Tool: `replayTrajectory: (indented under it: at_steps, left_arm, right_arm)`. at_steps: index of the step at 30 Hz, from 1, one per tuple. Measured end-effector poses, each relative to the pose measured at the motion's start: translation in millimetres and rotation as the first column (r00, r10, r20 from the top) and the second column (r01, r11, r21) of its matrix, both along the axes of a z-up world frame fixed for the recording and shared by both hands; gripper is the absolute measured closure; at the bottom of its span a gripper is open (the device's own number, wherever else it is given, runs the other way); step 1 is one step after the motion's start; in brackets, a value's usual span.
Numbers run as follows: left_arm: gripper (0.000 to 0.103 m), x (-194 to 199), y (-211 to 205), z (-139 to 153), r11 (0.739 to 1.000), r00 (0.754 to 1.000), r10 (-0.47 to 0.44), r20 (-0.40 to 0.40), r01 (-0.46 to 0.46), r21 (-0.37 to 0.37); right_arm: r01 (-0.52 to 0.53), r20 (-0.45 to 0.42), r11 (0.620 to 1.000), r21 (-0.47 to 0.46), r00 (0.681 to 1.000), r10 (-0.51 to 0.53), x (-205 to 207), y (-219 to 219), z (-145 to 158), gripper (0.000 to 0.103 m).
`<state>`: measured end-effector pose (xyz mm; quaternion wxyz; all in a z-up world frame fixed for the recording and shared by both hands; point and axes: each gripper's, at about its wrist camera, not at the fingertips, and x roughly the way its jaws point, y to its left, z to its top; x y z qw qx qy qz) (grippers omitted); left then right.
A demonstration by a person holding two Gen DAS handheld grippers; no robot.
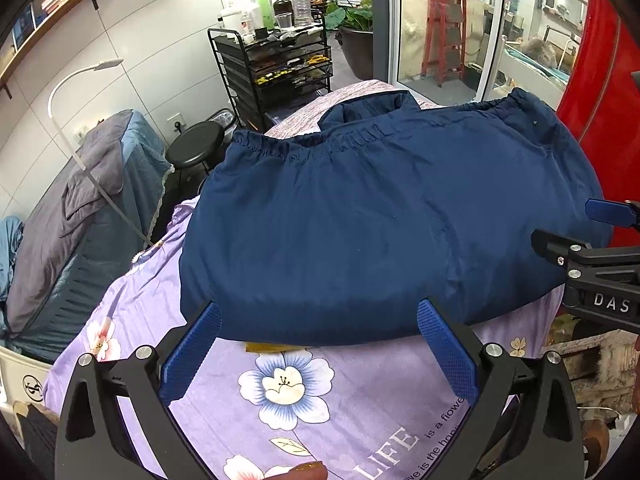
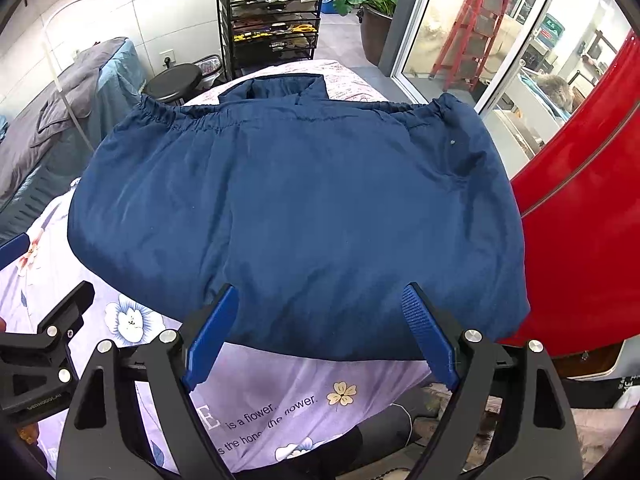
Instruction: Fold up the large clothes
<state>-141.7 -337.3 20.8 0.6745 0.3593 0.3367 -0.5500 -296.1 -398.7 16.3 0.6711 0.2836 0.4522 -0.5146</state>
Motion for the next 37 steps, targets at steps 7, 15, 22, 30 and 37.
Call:
replayTrajectory:
  at_steps: [7,15,22,30,37]
  left_arm:
    - [0.006,-0.2,0.4,1.2,1.000,1.000,0.001,-0.008,-0.001,0.002]
    - [0.006,0.7,-0.6,2.9,1.000,0.999,-0.003,-0.052,0.003,0.002]
    - [0.006,-4.1,-0.6,1.2,1.000,0.999,-0.005,-0.034,0.005,0.007]
    - [0.006,-7.0,-1.7,0.0,1.000,1.000,-0.019,-0.020,0.020,0.023]
    - [0.006,-6.9,-1.1,0.7,1.000,1.000,-0.015,-0.009,0.015,0.025]
  right_arm:
    - [-0.001,0.000,1.000,0.001,1.000,0.001,1.1,0.7,0.3,0.020]
    - [0.002,-0.001,1.000,0.004,1.000,-0.002,1.3,-0.3,0.6,0.020]
    - [0.007,-0.008,1.000,0.004,1.000,-0.007,0.3,-0.7,-1.6,0.020]
    - [0.014,-0.013,1.000,0.006,1.000,-0.014,-1.9,-1.8,-4.7,0.020]
    - [0.013,-0.013,1.000,0.007,1.000,-0.013,-2.2,-1.7,-5.3,0.020]
